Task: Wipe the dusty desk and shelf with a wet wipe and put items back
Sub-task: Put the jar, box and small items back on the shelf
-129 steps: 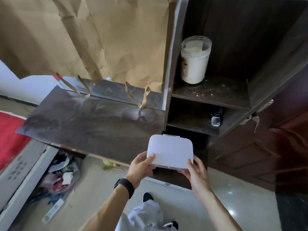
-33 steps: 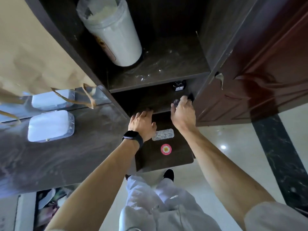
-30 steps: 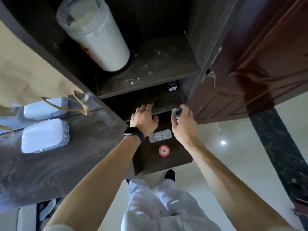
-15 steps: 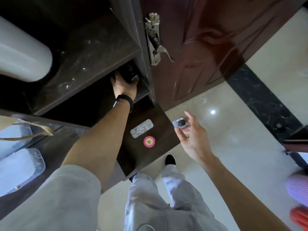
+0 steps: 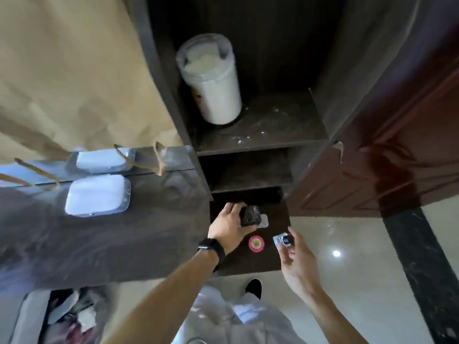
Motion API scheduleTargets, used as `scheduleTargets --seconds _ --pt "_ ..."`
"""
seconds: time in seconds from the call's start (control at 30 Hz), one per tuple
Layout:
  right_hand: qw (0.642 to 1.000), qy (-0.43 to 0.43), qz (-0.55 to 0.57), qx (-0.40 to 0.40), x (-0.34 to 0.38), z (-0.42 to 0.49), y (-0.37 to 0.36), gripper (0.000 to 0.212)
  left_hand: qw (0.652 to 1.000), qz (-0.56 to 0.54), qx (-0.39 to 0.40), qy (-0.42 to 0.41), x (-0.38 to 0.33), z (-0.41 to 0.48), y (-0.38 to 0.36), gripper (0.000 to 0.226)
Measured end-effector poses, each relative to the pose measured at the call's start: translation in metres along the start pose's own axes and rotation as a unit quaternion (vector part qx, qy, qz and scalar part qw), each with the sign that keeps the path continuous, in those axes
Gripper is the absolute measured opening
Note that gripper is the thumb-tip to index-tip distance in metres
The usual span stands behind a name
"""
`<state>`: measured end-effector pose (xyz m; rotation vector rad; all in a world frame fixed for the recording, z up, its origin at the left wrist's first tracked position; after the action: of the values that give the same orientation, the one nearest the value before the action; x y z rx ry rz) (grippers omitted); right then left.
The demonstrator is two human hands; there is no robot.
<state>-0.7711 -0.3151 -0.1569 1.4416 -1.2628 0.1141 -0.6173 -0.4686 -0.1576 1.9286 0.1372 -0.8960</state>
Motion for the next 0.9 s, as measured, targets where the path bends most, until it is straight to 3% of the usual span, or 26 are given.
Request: scheduleTargets --seconds 0.23,0.4,0.77,0.9 --pt "0.987 0.103 -0.049 0.112 0.070 0.005 -0.092 0.047 0.979 -0.074 -0.105 0.158 0.129 -0.071 0.056 0.058" --pt "0.974 0.164 -0.110 0.110 0.122 0.008 -0.159 0.041 0.955 -0.126 -0.148 0.226 0.198 -0.081 0.087 0.063" --pt "0.986 0.108 -0.122 0.033 0.177 0.062 -0.246 0.041 0.974 -0.126 -0.100 0.157 0.240 -0.021 0.108 0.060" --pt "0.991 0.078 -0.108 0.013 0.170 0.057 -0.244 0.061 0.982 -0.102 -0.102 0.118 0.236 -0.024 0.100 0.066"
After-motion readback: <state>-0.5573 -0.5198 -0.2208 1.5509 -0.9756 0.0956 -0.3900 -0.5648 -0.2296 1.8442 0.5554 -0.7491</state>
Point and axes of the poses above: each hand's wrist, its own z-axis towards the middle knuckle, its own y-axis out of the back of the hand, x = y × z, the point moved 5 cm from there along z, towards the middle knuckle, and after that the axes turned 4 degrees about -y, right-handed, at the moved point
